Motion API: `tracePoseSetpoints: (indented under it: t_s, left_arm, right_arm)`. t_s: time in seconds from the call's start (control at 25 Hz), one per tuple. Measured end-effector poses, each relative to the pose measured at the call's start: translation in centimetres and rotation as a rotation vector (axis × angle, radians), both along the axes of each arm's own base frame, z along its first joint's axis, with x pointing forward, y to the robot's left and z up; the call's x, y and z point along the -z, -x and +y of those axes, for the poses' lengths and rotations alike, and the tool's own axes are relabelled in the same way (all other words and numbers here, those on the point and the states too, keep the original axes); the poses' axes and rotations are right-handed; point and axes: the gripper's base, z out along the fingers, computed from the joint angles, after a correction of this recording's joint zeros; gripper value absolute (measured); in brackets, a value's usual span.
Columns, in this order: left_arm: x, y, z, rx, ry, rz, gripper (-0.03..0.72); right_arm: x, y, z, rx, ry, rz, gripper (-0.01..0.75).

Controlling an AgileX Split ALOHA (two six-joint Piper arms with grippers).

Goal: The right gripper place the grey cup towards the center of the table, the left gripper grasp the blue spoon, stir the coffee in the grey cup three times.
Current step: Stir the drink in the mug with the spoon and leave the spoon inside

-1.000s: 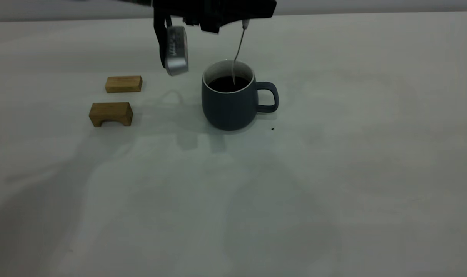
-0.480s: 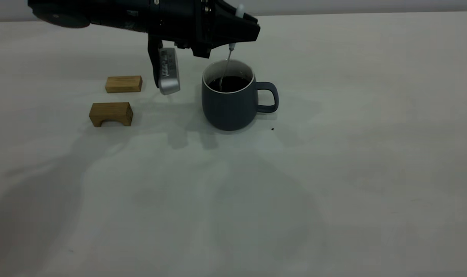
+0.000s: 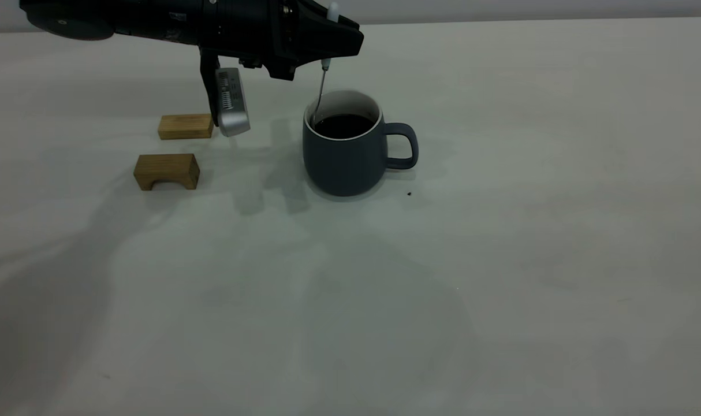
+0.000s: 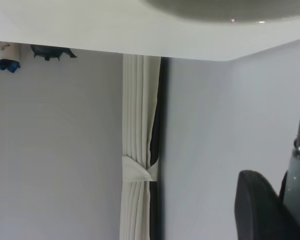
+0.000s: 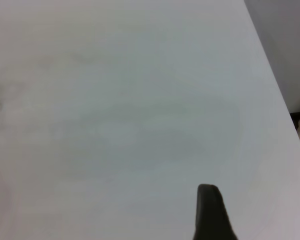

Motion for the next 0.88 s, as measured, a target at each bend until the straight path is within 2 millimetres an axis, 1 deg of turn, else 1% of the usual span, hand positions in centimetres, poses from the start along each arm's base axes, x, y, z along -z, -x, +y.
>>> tracePoseSetpoints:
  t_s: [0.2,0.32,0.4,0.52,0.6,0.76,0.88]
  left_arm:
    - [2.0,0.3,0.0,0.0,-0.007,0.042,0.132]
    - [2.3,0.0,-0.1,0.002,-0.006,0.037,0.132]
    - [2.1,-0.5,-0.5,0.008,-0.004,0.017,0.132]
    - [2.1,-1.0,-1.4,0.023,0.001,-0.007,0.132]
    - [2.5,-0.9,-2.3,0.042,0.002,-0.01,0.132]
    - [3.1,-0.1,-4.2,0.09,0.005,-0.002,0.132]
    - [3.0,0.4,-4.8,0.121,0.026,0.001,0.132]
  right_arm:
    - [0.0,0.0,0.0,0.0,0.0,0.0,0.511]
    - [0.0,0.0,0.0,0.0,0.0,0.0,0.511]
    - [0.0,0.0,0.0,0.0,0.0,0.0,0.511]
    - [0.0,0.0,0.0,0.0,0.0,0.0,0.511]
    - [0.0,0.0,0.0,0.0,0.0,0.0,0.511]
    - [0.0,0.0,0.0,0.0,0.0,0.0,0.511]
    - [0.0,0.0,0.0,0.0,0.0,0.0,0.511]
